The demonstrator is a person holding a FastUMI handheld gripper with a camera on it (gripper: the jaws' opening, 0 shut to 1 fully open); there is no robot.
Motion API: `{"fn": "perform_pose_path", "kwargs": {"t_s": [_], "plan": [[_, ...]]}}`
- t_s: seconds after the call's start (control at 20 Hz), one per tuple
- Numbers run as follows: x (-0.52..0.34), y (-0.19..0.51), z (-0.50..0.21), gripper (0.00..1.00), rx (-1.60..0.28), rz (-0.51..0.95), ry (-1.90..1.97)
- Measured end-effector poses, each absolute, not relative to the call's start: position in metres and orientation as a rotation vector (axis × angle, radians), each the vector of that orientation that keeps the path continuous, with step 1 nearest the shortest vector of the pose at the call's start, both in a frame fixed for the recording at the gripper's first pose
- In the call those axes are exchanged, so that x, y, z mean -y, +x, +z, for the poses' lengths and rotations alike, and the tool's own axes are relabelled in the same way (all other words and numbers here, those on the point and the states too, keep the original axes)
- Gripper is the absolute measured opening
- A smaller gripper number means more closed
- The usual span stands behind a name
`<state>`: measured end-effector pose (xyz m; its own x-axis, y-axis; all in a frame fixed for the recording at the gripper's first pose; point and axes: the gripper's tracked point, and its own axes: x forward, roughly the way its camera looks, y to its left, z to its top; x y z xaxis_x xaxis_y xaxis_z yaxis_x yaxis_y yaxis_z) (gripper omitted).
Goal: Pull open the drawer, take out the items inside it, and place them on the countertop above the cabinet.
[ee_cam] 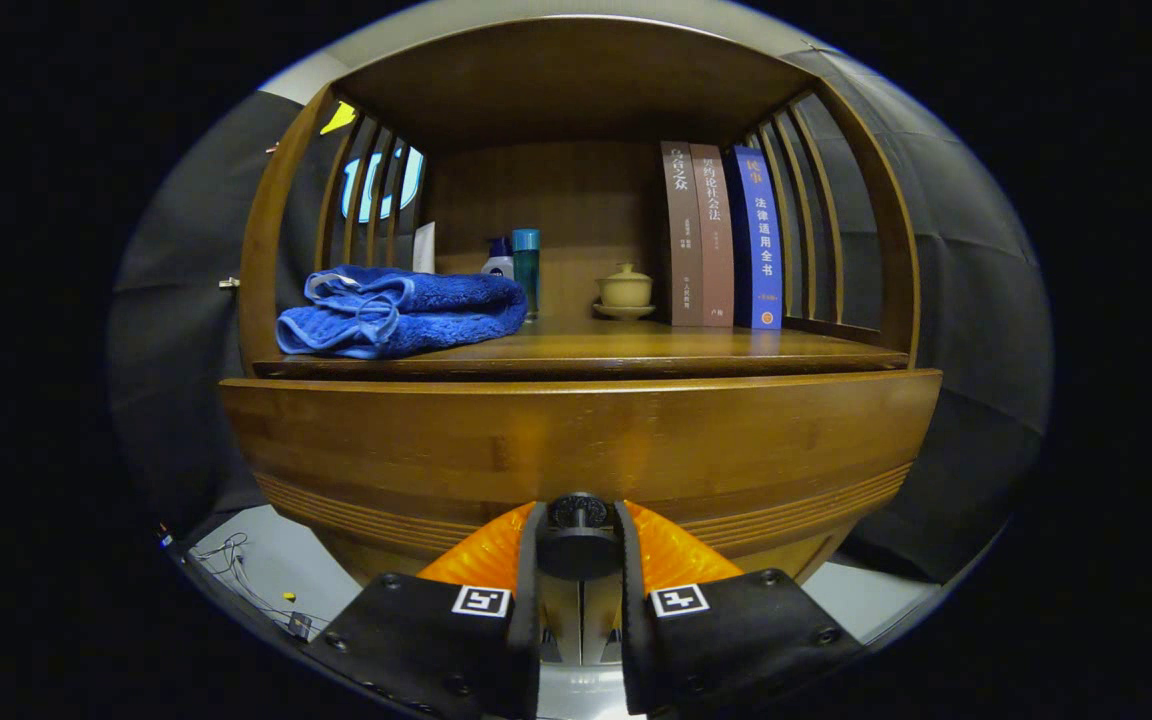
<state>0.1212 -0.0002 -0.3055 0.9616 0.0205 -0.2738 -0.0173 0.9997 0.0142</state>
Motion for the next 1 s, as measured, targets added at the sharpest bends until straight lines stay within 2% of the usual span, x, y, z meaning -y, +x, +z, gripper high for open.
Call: {"fn": "perform_pose_path", "kwargs": {"t_s": [0.55,1.0], "plan": [[0.005,0.026,-0.295,0.37,-0.309,0.054,0.050],[0.004,0.006,-0.303,0.36,-0.306,0.068,0.020]]}}
